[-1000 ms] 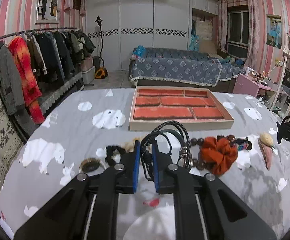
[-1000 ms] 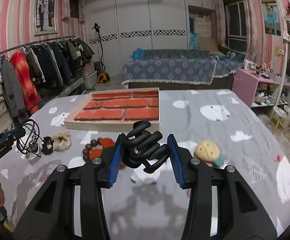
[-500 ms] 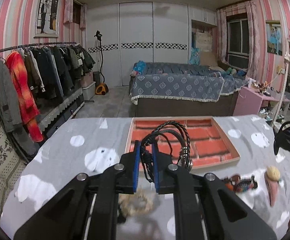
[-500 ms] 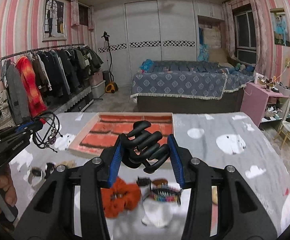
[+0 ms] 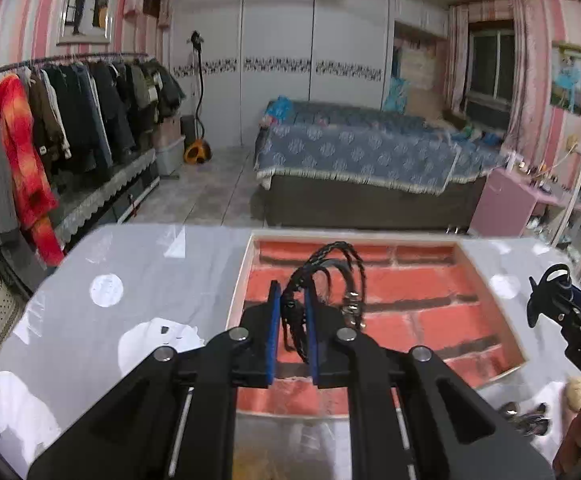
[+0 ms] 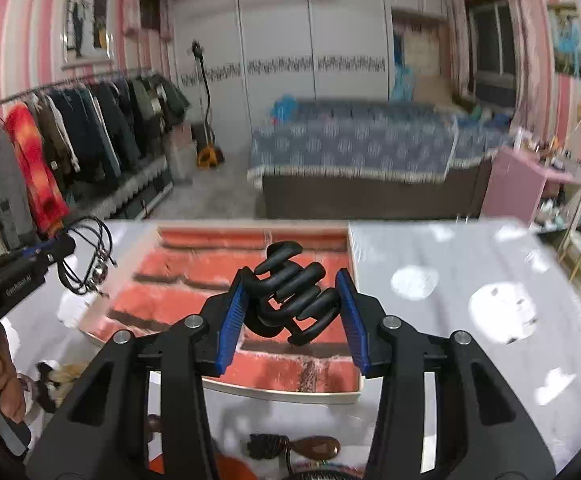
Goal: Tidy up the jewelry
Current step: 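Carry the bracelet with the left tool while the right tool carries the claw clip over the red tray, then open the left tool to drop the bracelet while the right tool releases the clip into the tray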
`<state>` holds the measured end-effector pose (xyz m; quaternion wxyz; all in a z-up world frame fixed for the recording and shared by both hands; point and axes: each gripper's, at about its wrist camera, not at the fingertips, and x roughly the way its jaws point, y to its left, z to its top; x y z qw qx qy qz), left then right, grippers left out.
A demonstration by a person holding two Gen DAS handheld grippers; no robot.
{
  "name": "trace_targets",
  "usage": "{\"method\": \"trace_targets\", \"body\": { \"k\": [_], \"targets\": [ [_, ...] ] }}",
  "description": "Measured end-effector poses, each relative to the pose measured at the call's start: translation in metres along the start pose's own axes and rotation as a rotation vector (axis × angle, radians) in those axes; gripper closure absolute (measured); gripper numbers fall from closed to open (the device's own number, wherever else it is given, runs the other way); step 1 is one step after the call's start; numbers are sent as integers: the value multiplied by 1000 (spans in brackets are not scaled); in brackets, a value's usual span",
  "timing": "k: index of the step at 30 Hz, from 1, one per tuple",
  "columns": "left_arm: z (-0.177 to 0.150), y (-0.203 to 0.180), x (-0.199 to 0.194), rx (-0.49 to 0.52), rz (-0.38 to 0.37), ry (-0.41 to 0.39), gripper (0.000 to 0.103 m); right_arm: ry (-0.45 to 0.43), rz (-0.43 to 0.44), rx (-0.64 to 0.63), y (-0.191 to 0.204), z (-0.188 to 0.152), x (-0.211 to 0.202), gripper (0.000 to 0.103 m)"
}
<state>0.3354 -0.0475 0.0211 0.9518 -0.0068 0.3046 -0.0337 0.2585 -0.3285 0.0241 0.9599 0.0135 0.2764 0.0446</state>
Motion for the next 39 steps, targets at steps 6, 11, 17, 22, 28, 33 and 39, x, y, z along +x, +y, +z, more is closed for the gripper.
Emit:
{"method": "trace_targets", "body": {
  "k": [6, 11, 17, 22, 28, 33, 39],
  "targets": [
    [-23, 12, 42, -43, -6, 85, 91, 131, 17, 12, -8, -18, 49, 58],
    [-39, 18, 60, -51, -9, 153, 91, 210, -6, 2, -5, -30, 72, 58],
    [-48, 23, 73, -53, 7, 192, 91, 249, -23, -5, -6, -36, 85, 58],
    [-52, 21, 77, -44, 1, 205, 90, 269, -13, 1, -8, -37, 87, 44],
    [-44, 16, 60, -48, -8, 175, 41, 240, -5, 3, -8, -28, 74, 34],
    [-26, 19, 11, -39, -29, 104, 36, 120, 28, 34, -18, 0, 18, 25],
    [-28, 51, -74, -22, 46, -15, 32, -67, -31, 20, -41, -3, -83, 24]
  ]
}}
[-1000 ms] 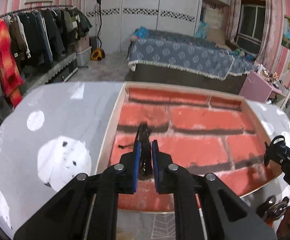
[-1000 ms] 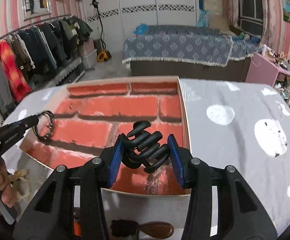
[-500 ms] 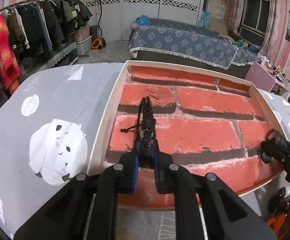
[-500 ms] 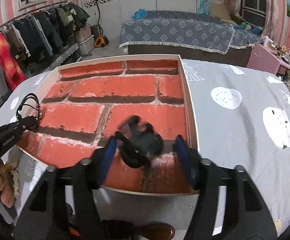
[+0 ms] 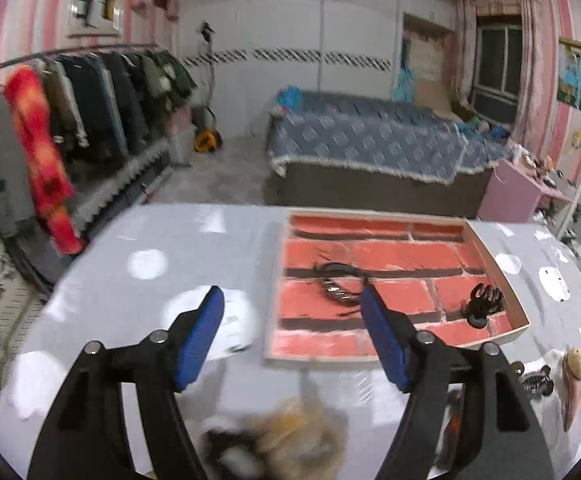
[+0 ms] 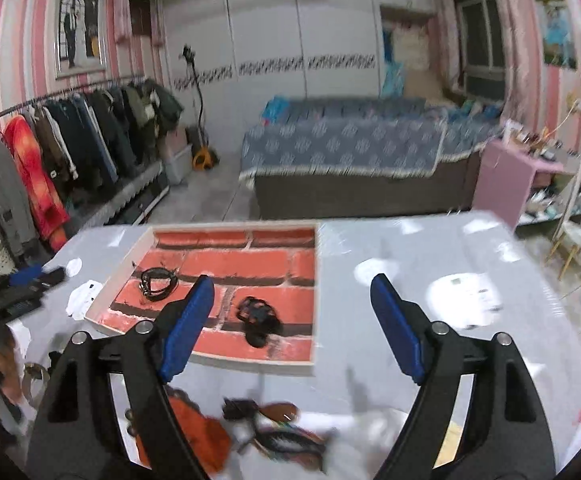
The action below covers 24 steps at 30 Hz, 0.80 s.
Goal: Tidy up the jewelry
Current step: 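Open the left tool to drop the bracelet while the right tool releases the clip into the tray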
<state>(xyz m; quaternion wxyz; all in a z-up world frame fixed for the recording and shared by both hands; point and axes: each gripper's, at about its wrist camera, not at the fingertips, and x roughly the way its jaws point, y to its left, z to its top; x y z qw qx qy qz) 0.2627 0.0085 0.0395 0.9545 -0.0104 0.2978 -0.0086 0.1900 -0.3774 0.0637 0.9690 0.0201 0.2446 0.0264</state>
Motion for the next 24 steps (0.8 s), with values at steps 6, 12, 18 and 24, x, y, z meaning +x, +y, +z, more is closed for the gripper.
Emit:
{"method": "trace_targets", "body": {
  "k": [6, 12, 18, 24],
  "targets": [
    [-40, 36, -59, -18, 50, -51, 32, -93, -68, -33, -7, -46, -71, 21],
    [-111, 38, -94, -34, 61, -69, 29, -43, -57, -7, -5, -106, -94, 20],
    [-150, 26, -97, -19, 14, -7, 29, 64, -49, 13, -1, -146, -86, 19],
    [-159, 21, -100, -14, 4, 8, 29, 74, -46, 0, 4, -150, -86, 18]
  ]
}}
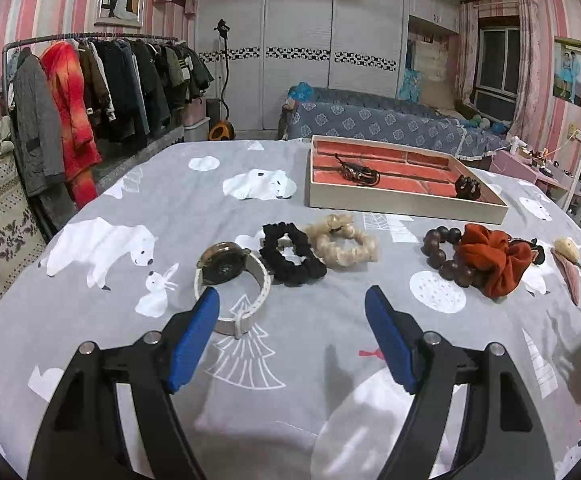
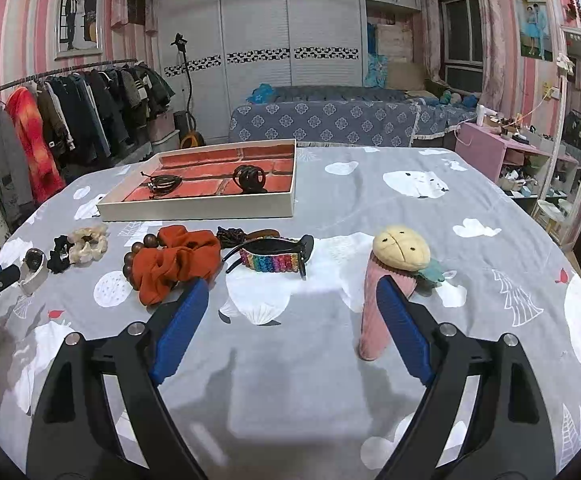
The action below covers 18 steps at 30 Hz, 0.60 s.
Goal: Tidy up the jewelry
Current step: 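Move the left tool to the cream scrunchie while the right tool approaches the orange scrunchie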
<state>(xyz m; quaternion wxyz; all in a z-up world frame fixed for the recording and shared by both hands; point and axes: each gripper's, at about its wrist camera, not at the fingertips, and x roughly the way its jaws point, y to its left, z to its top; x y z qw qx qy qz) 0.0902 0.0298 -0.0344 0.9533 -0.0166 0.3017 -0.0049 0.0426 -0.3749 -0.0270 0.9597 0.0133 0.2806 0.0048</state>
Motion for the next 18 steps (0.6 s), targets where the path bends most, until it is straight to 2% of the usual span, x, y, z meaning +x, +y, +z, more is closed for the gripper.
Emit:
{"method": "trace_targets", "body": {
  "k": [13, 18],
  "targets": [
    [12, -31, 7, 38, -60, -6, 29, 24, -3, 16, -7, 1, 6, 18],
    [16, -44, 17, 51, -56, 4, 29, 26, 18, 28, -4, 3, 9, 18]
  ]
}}
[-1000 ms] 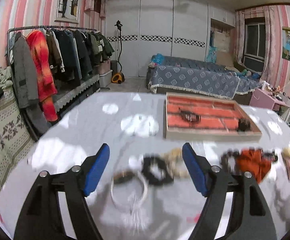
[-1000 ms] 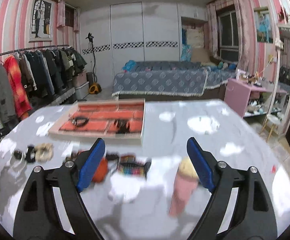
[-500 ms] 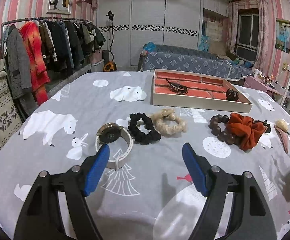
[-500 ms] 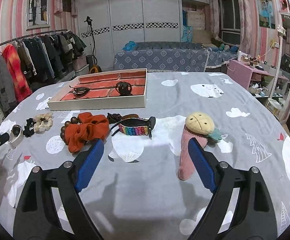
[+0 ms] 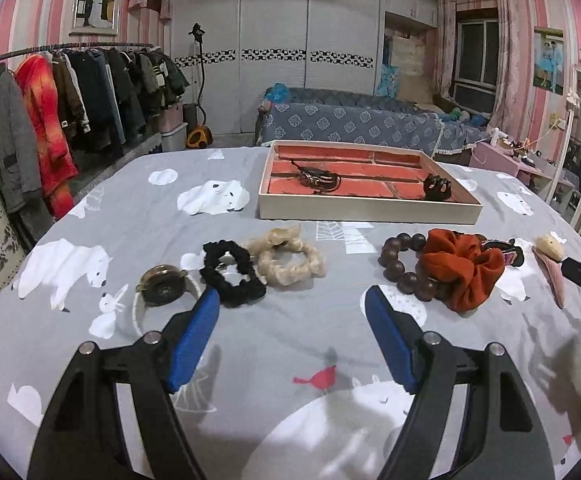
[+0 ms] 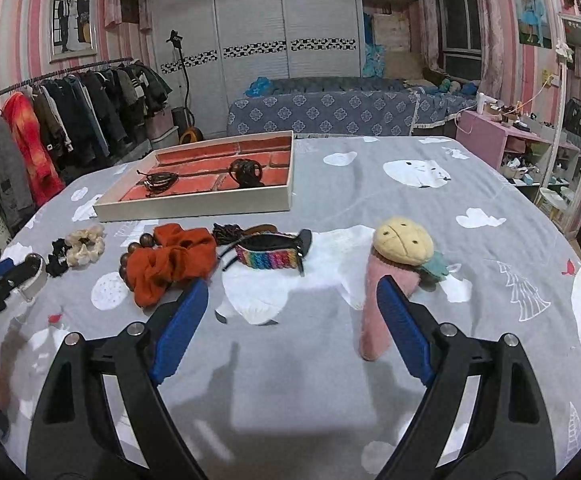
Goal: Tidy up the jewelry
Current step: 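Move the left tool to the cream scrunchie while the right tool approaches the orange scrunchie, then grasp the cream scrunchie with the left tool while the right tool grasps the orange scrunchie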
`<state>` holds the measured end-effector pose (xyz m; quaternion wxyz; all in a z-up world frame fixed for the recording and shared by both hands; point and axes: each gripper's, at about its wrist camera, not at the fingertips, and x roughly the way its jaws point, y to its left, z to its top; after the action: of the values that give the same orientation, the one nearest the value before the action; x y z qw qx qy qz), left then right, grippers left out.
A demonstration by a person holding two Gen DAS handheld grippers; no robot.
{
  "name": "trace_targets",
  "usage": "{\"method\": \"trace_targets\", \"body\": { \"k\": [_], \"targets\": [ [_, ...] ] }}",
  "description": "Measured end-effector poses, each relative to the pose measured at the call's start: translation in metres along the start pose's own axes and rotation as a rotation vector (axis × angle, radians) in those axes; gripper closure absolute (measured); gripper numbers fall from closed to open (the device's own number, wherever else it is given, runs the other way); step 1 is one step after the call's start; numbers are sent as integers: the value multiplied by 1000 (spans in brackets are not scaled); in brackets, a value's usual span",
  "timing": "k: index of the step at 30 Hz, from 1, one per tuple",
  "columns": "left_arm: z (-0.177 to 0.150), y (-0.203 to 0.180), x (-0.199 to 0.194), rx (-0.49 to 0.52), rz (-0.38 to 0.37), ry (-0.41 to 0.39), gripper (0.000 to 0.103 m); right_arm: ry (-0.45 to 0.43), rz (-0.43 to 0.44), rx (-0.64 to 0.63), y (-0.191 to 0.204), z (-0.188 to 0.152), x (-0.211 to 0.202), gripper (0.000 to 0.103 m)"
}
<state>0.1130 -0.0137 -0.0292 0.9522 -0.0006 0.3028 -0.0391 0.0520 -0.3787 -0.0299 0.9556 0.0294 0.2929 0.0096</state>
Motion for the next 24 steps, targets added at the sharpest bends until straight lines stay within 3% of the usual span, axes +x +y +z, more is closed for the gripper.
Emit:
{"method": "trace_targets", "body": {
  "k": [16, 20, 24],
  "targets": [
    [22, -18, 61, 6, -8, 70, 30, 59, 96, -67, 69, 23, 54, 19],
    [26, -17, 75, -12, -3, 94, 30, 104, 95, -78, 78, 22, 74, 30],
    [28, -19, 88, -9, 2, 121, 30, 135, 94, -77, 78, 22, 86, 32]
  ]
}}
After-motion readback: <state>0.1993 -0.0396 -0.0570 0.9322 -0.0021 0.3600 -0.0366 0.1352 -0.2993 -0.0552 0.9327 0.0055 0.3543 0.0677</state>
